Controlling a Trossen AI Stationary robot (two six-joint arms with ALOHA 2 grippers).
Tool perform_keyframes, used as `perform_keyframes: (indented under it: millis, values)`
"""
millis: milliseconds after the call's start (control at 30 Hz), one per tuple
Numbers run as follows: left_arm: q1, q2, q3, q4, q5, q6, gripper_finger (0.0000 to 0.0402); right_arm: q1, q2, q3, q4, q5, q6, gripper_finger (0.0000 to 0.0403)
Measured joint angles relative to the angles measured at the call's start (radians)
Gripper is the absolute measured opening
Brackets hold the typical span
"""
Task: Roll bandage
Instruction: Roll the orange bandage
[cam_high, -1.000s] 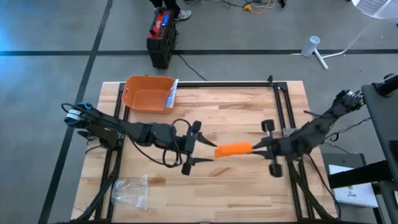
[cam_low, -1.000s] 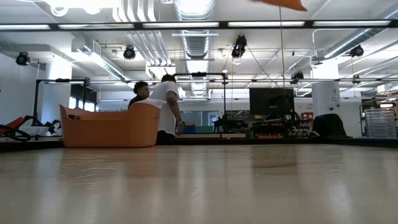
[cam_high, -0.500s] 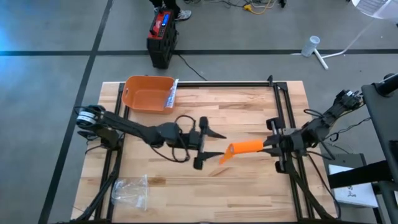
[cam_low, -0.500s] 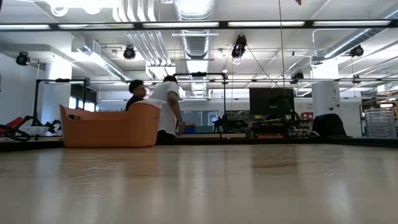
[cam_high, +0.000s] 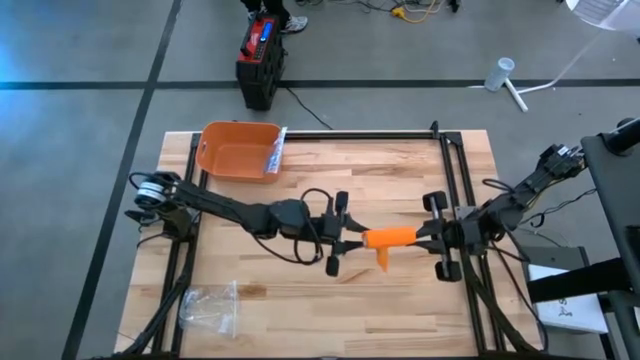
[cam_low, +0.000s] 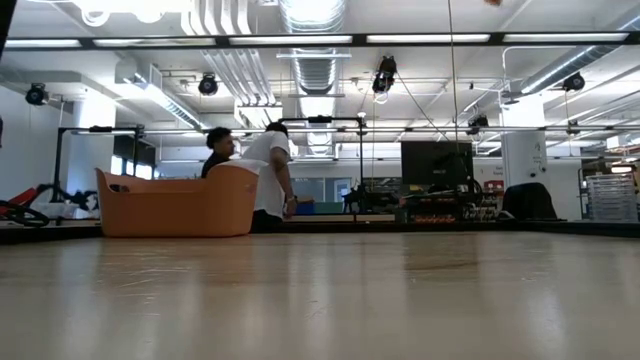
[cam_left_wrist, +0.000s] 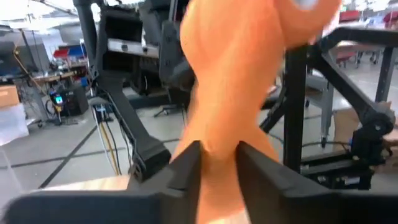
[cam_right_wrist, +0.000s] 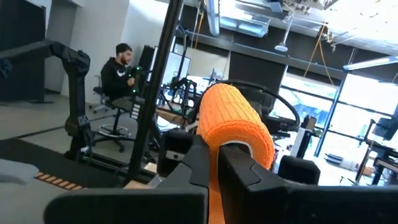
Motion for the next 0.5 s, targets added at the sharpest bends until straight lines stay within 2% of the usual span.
perform_keyframes:
  millis: [133,233,367,500]
  values:
    - [-0.001,-0.038,-0.007,-0.115,-0.041,0.034,0.0042,0.000,-0.013,0.001,-0.017,0.000,0.002,0.0003]
    - [-0.008,-0.074,-0.009,-0.196,-0.102,0.071,0.0038,0.000,-0.016,0.000,-0.030,0.005,0.002,0.0003]
    - [-0.018,-0.111,-0.009,-0.254,-0.111,0.074,0.0075,0.000,-0.015,0.000,-0.035,0.038,-0.011,0.0003]
    - [-0.027,-0.124,-0.010,-0.267,-0.110,0.070,0.0140,-0.001,-0.014,0.000,-0.040,0.074,-0.024,0.0003]
